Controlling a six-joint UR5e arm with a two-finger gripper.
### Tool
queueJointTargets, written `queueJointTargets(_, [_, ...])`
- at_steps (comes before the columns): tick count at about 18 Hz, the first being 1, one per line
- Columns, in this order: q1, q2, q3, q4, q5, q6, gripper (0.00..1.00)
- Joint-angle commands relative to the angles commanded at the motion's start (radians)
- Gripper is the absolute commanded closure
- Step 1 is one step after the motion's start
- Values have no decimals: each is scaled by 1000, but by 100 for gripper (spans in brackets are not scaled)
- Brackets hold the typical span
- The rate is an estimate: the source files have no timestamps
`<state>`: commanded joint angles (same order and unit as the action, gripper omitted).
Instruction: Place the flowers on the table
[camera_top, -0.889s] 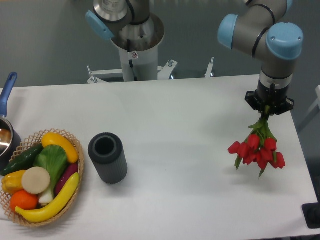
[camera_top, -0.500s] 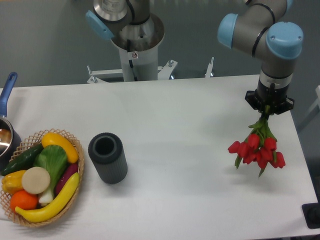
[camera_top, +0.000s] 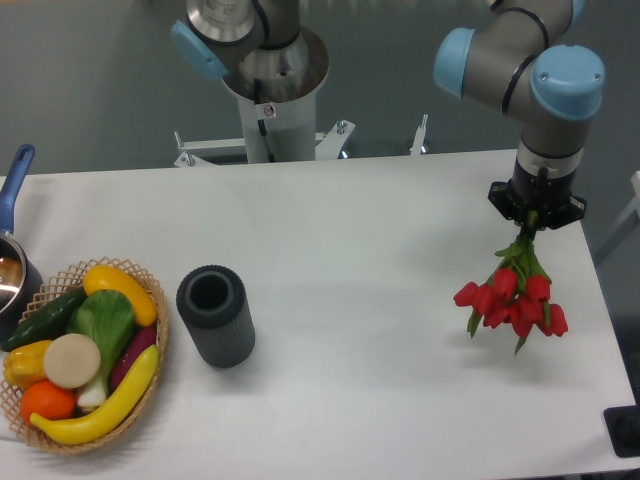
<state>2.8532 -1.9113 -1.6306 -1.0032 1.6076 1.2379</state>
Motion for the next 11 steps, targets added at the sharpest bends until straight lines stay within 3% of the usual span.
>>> queueJointTargets(7, [-26, -84, -22, 21, -2, -6, 100])
queueJointTargets(11, [-29, -94, -37, 26, -11, -3, 98])
